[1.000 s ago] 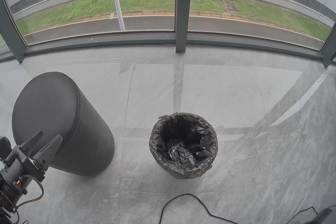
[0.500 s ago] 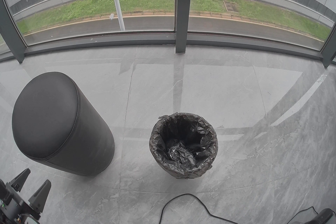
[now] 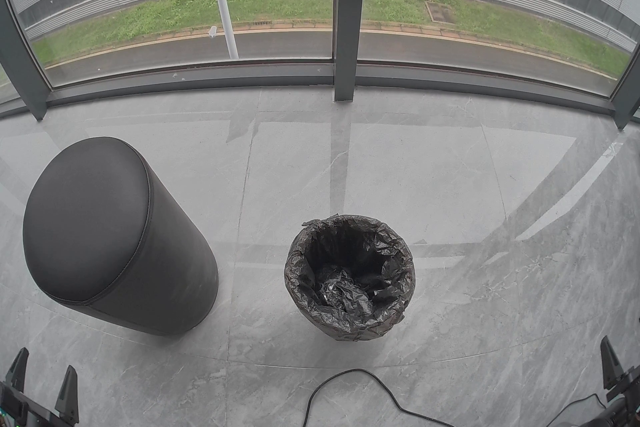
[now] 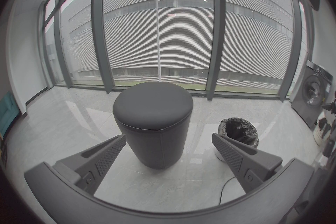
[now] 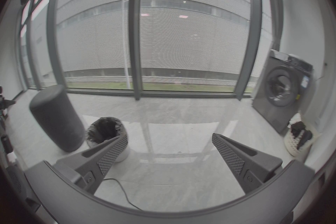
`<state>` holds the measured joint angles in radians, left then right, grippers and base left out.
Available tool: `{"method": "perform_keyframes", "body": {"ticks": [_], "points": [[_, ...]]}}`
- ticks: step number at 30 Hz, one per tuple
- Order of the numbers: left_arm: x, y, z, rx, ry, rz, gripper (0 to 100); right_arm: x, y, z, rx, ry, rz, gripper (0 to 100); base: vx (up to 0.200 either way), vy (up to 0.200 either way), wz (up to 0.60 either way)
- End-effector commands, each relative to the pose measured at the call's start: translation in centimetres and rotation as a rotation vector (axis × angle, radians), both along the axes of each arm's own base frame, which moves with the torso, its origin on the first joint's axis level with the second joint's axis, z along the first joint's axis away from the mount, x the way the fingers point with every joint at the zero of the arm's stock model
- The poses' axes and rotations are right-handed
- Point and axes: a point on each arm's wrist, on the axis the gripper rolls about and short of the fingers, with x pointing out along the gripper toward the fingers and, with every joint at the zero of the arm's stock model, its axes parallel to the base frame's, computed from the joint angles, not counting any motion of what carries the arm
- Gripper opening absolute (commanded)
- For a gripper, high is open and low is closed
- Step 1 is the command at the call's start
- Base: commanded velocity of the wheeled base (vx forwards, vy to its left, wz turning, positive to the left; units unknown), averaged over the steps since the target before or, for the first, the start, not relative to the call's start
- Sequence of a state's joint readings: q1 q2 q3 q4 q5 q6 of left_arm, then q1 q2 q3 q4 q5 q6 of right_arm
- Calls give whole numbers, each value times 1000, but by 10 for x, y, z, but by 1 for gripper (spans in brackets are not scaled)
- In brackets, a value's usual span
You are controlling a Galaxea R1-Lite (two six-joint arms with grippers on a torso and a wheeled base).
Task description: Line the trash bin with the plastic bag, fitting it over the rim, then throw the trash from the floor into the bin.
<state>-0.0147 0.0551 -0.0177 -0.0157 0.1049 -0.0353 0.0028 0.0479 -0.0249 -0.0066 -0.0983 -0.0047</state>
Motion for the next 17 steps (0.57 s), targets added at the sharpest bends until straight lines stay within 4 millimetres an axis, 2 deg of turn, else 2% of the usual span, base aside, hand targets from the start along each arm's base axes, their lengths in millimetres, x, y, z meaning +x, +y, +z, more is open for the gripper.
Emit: {"method": "perform_keyframes", "body": {"ticks": [1, 17], "points": [[-4, -3, -8, 47, -3, -100, 100, -1, 3, -8, -33, 6, 135, 100, 0, 0, 0], [-3, -3, -7, 33, -23, -95, 100, -2, 3, -8, -20, -9, 122, 100, 0, 0, 0]]}}
